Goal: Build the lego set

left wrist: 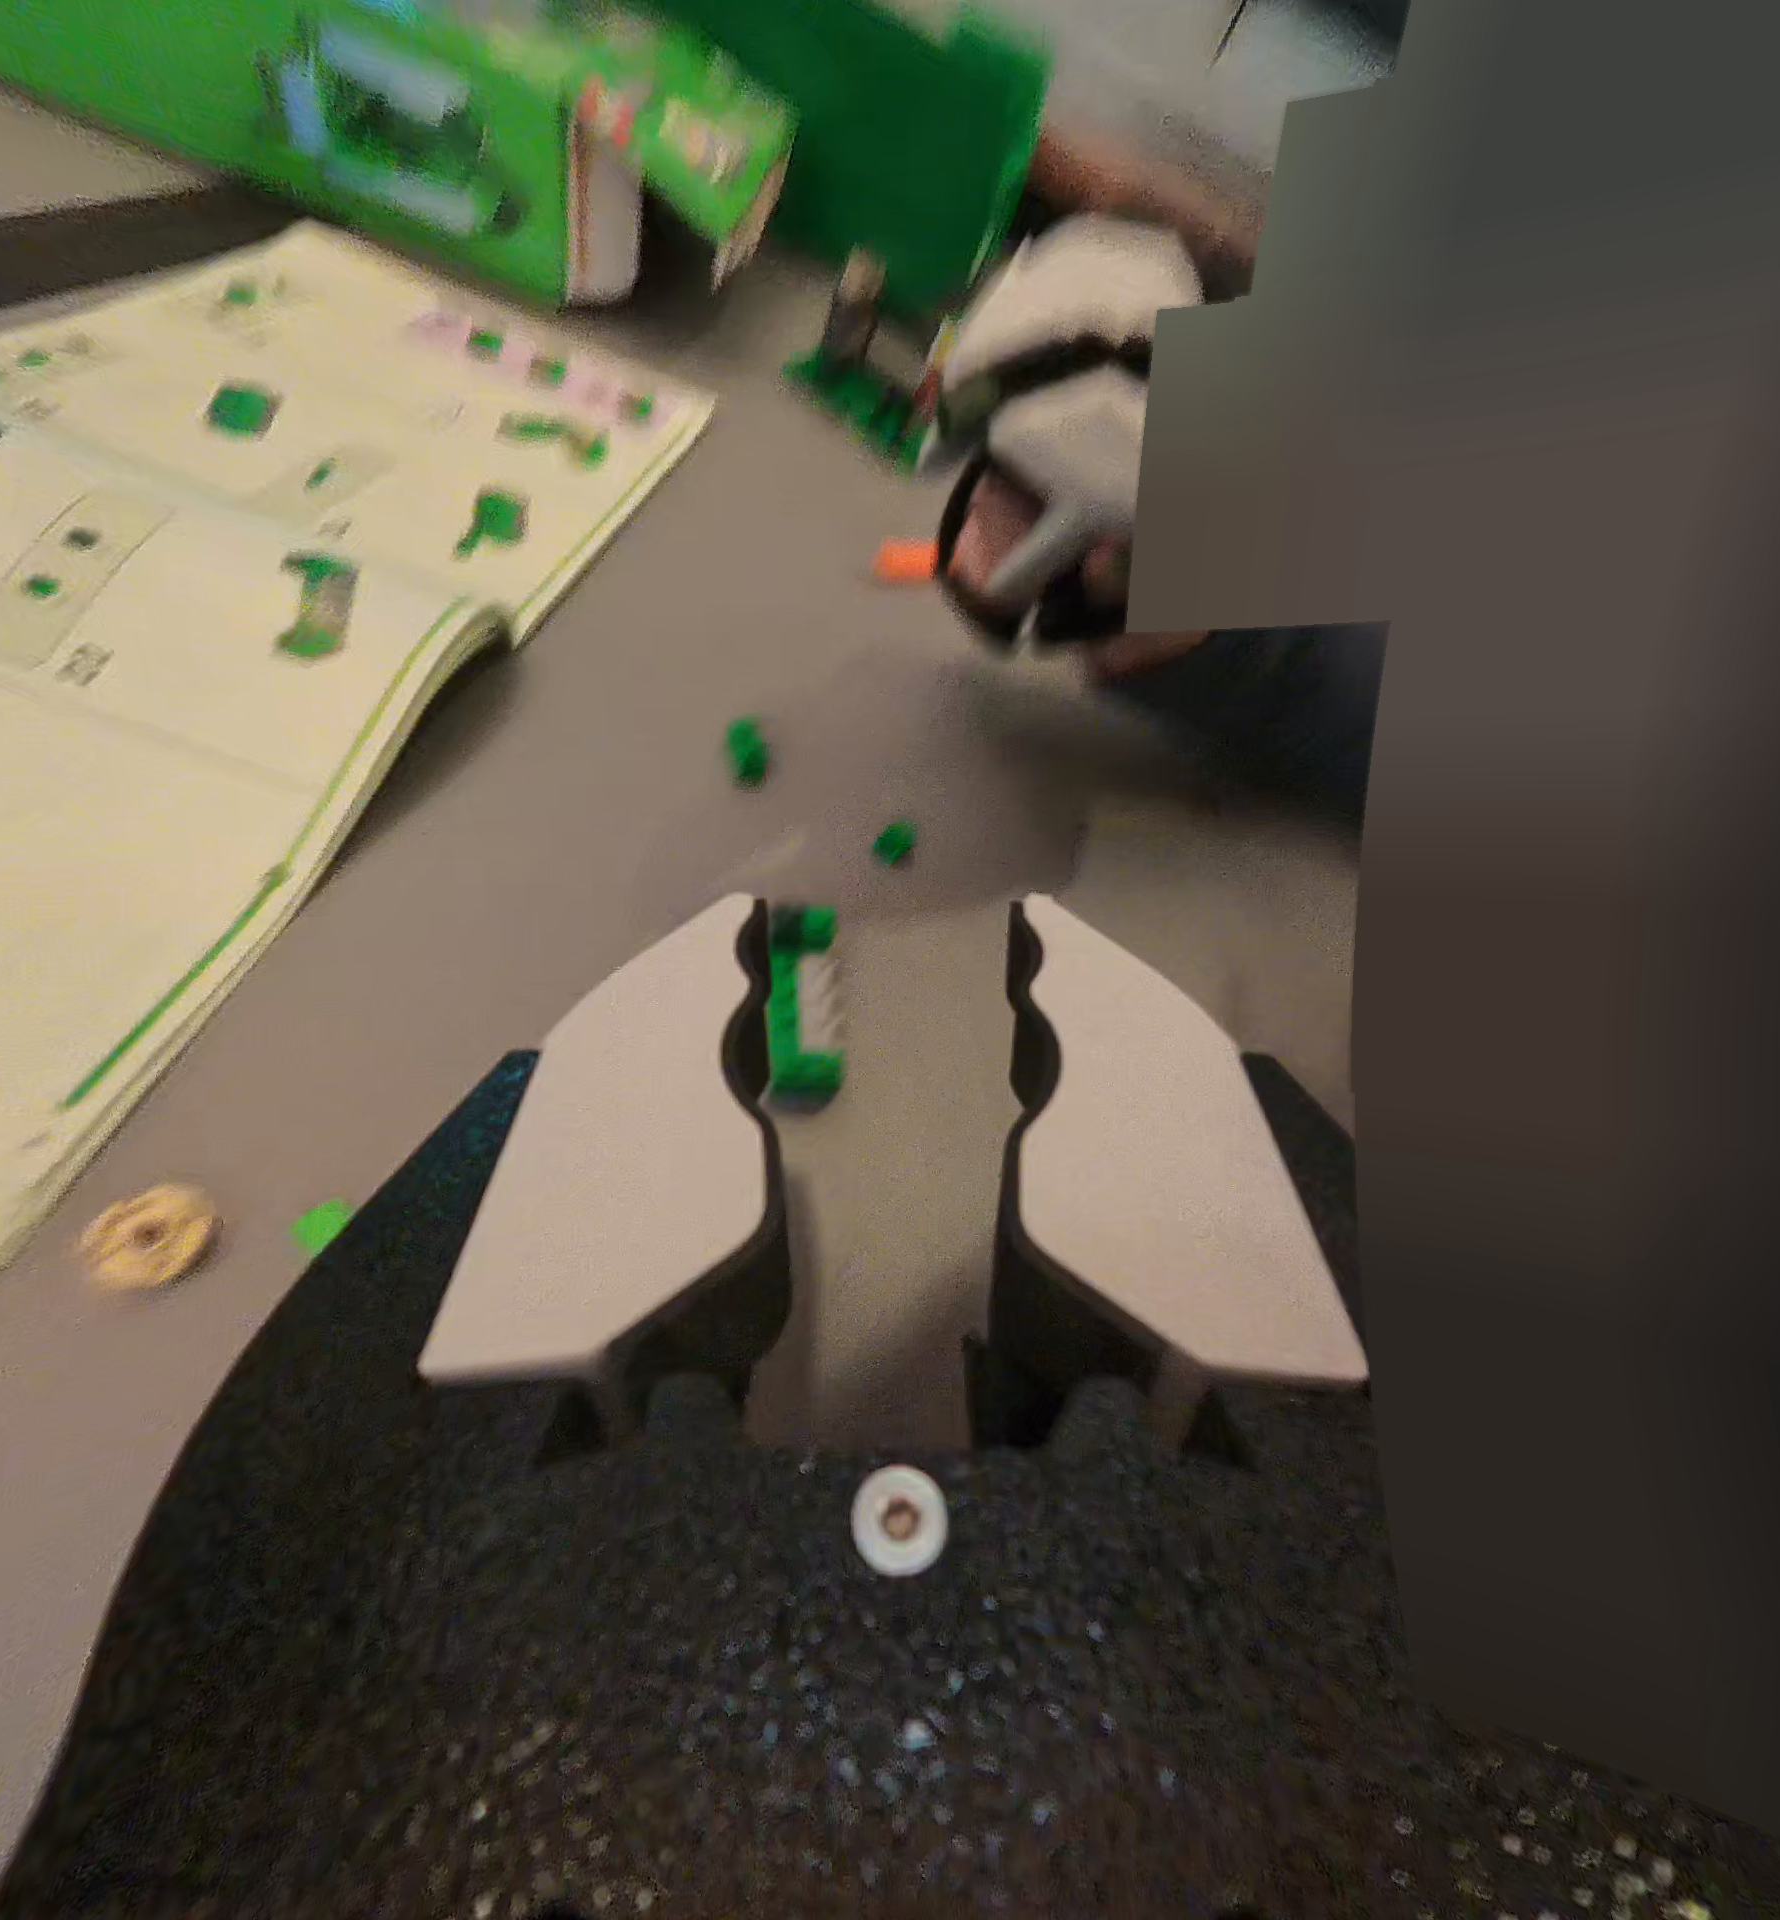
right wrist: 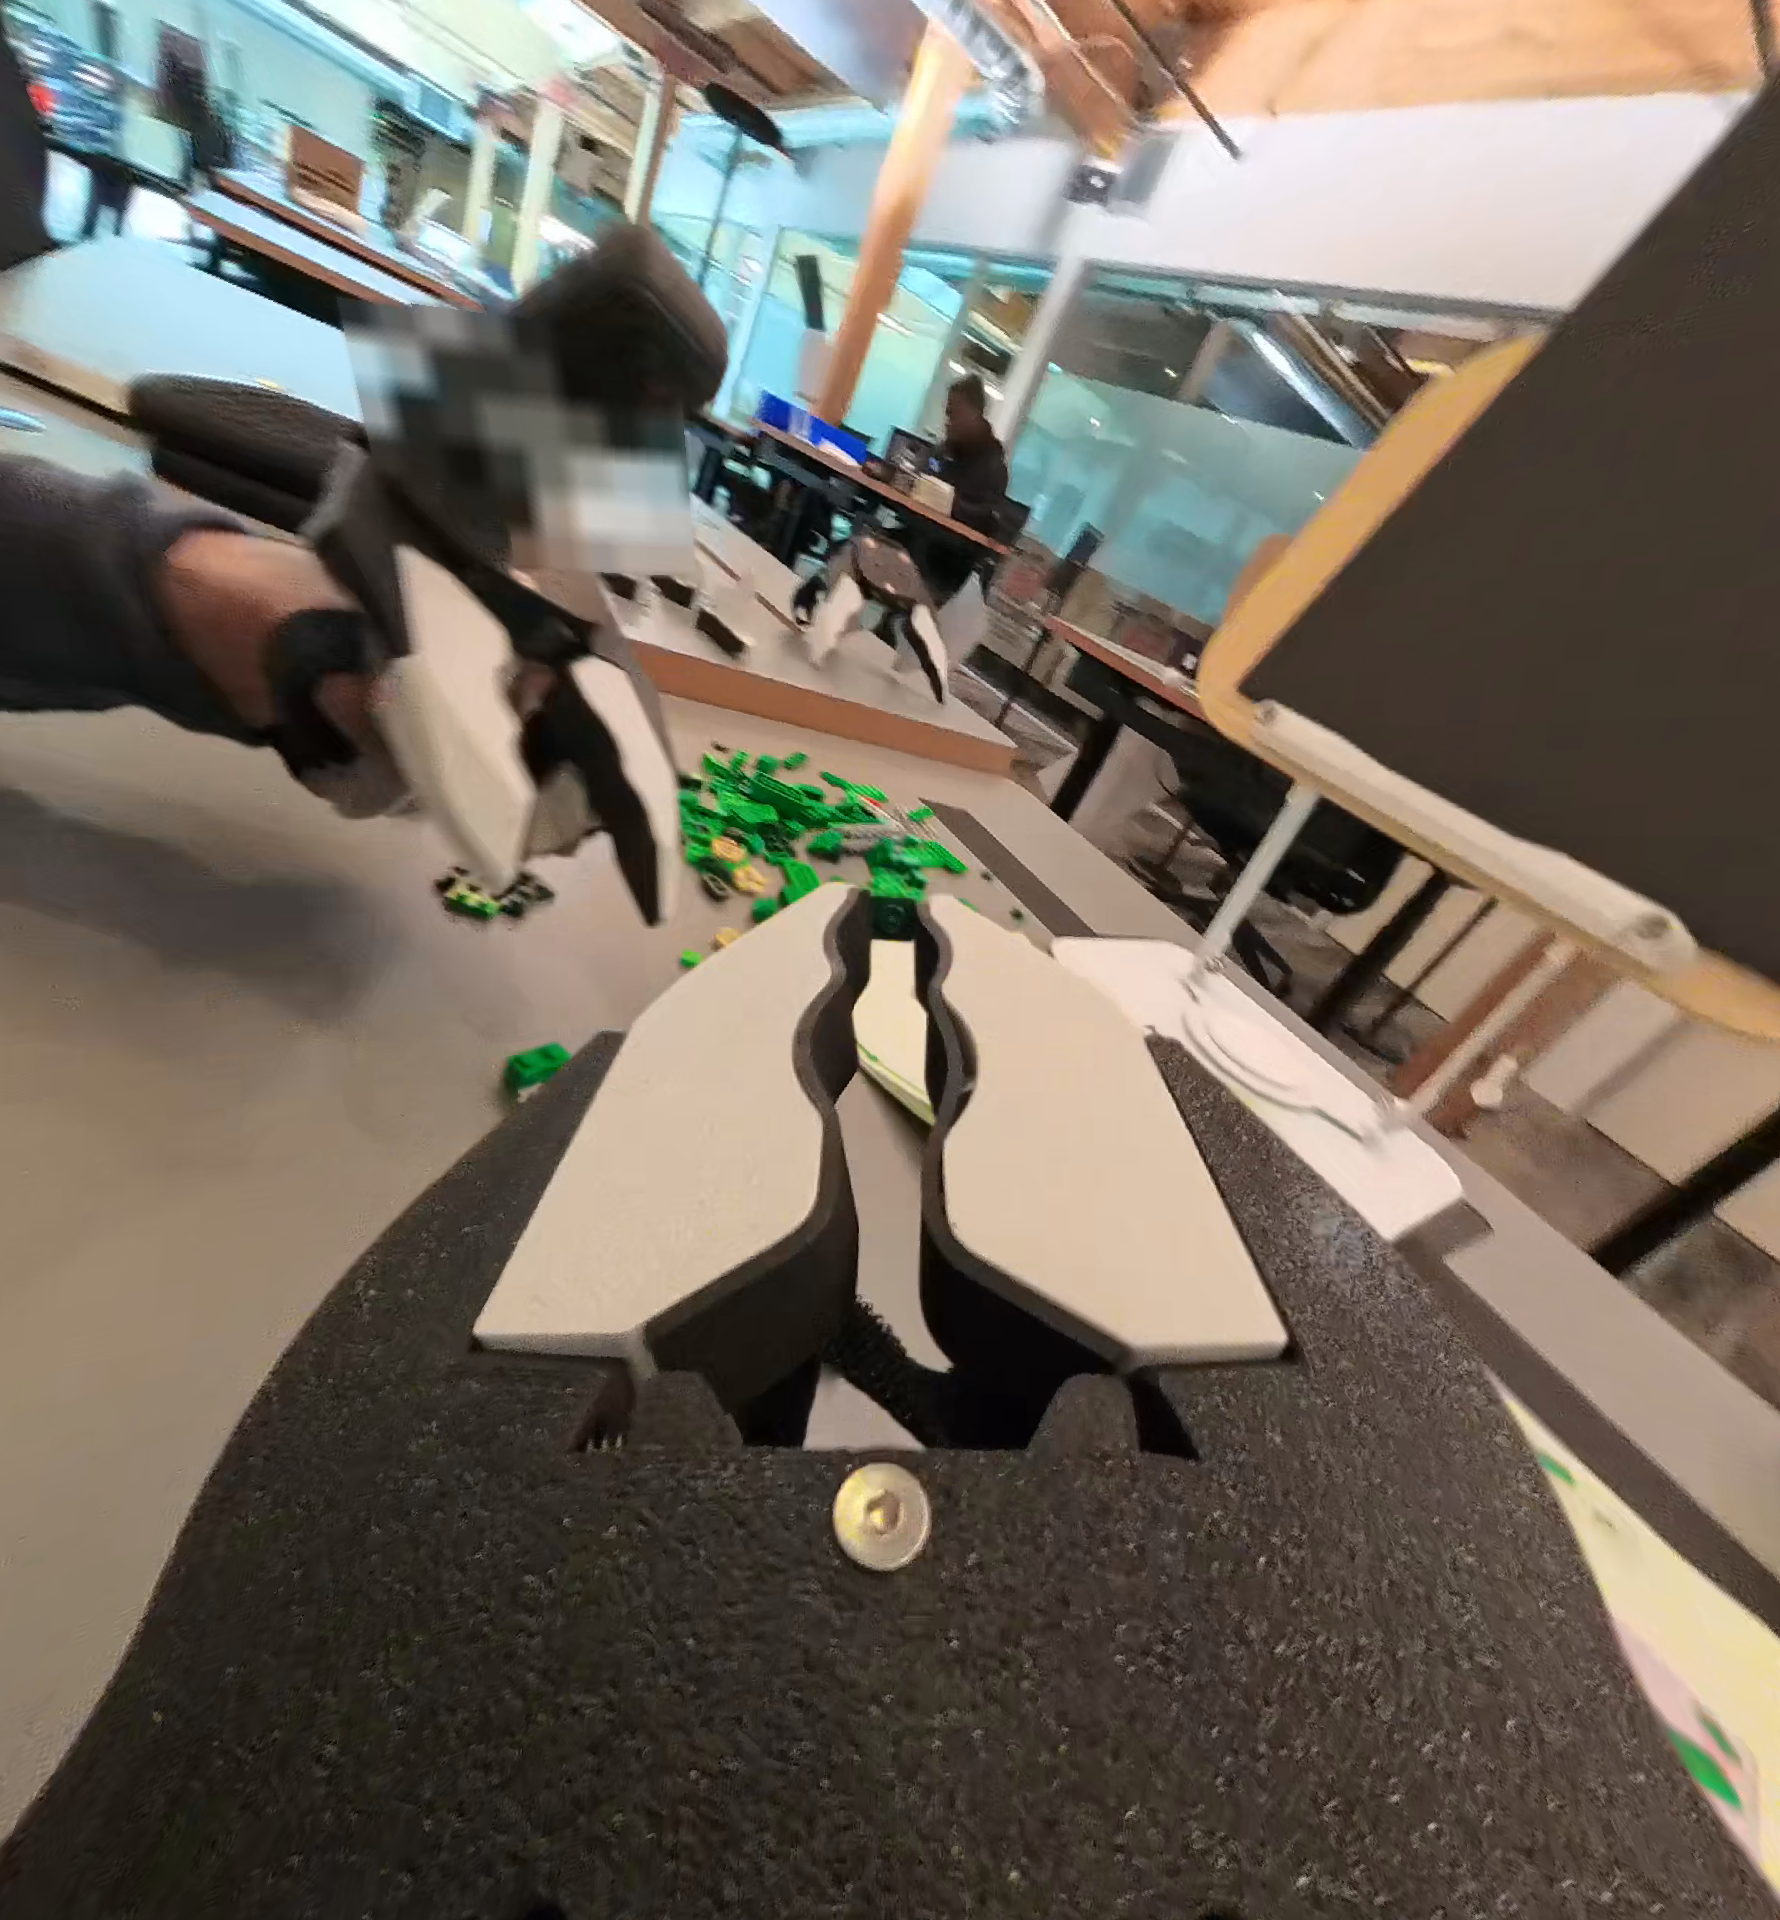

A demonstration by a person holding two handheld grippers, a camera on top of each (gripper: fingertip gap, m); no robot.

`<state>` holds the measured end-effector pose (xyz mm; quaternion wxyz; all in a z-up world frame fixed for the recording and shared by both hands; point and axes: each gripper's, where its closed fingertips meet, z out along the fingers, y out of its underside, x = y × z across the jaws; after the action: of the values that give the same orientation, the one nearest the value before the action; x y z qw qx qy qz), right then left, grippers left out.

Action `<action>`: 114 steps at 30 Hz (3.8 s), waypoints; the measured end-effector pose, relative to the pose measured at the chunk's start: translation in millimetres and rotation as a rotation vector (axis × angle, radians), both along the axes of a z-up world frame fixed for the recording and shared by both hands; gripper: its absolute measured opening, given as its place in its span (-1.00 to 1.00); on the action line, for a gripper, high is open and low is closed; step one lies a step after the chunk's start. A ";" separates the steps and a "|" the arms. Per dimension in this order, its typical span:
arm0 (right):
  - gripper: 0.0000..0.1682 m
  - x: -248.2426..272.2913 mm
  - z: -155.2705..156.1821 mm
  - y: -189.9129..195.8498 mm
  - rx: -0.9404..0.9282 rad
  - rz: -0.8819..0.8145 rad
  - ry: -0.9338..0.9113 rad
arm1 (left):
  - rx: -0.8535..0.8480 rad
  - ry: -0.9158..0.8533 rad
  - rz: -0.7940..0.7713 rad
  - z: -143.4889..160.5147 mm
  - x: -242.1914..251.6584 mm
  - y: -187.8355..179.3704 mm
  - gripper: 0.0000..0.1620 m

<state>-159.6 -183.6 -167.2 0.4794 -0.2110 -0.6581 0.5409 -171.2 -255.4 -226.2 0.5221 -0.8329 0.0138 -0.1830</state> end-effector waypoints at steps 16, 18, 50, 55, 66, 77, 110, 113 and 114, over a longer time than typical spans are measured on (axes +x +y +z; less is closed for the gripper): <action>-0.91 -18.8 -22.4 31.4 0.031 -0.229 -0.018 | -0.272 0.273 -0.049 -61.8 3.3 -1.3 -0.61; -0.91 -18.4 -22.4 28.4 0.039 -0.217 -0.018 | -0.275 0.291 -0.047 -62.2 3.1 -1.2 -0.63; -0.92 -19.6 -30.1 14.1 0.022 -0.125 -0.083 | -0.223 0.409 -0.077 -62.2 10.8 6.9 -0.79; -0.92 -19.7 -30.3 12.3 0.026 -0.117 -0.084 | -0.173 0.451 -0.102 -57.9 18.4 11.7 -0.80; -0.92 -24.2 -36.1 27.9 0.042 -0.189 -0.147 | -0.112 0.519 -0.062 -46.8 14.3 15.1 -0.80; -0.91 25.3 -108.7 43.4 0.325 -0.090 -0.910 | -0.121 0.516 -0.047 -46.6 11.1 14.8 -0.80; -0.59 13.5 -65.3 -14.5 0.754 -0.004 -0.196 | -0.086 0.309 0.004 -30.8 16.0 17.2 -0.80; -0.57 9.5 -60.0 -26.1 0.844 -0.036 -0.049 | -0.083 0.260 0.023 -29.1 14.8 17.4 -0.79; -0.55 10.0 -59.8 -31.5 0.871 -0.030 -0.014 | -0.083 0.248 0.031 -28.7 14.0 17.5 -0.79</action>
<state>-149.6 -215.1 -227.0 0.5269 -0.0024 -0.8250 0.2042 -157.2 -237.8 -254.8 0.4844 -0.8701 0.0578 -0.0710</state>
